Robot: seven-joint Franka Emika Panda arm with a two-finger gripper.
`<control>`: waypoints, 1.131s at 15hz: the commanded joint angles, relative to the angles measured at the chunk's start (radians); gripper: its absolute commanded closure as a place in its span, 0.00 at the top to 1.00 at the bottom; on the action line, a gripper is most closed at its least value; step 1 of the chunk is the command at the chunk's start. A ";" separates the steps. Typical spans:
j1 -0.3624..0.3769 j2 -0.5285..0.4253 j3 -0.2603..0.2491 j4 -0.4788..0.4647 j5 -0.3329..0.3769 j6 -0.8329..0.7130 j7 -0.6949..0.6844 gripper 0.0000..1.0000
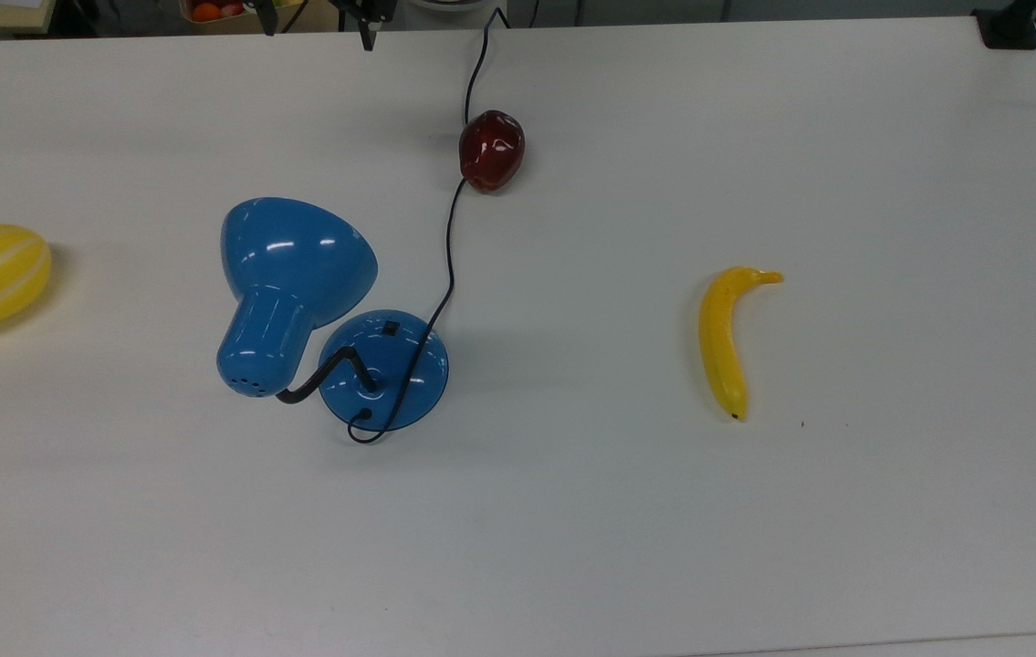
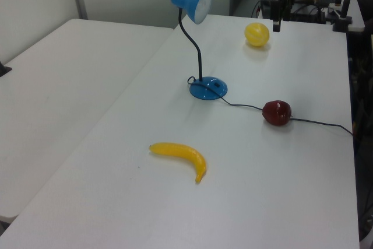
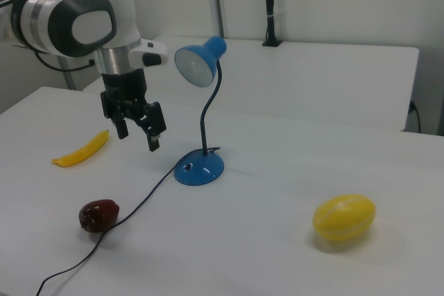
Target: Turn on desk lamp
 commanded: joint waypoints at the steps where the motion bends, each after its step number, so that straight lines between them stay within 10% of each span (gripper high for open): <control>1: -0.004 -0.010 0.005 0.002 -0.015 -0.015 -0.013 1.00; 15: 0.009 0.038 0.007 0.042 0.024 0.006 0.033 1.00; 17: 0.009 0.049 0.007 0.043 0.025 0.031 0.027 0.86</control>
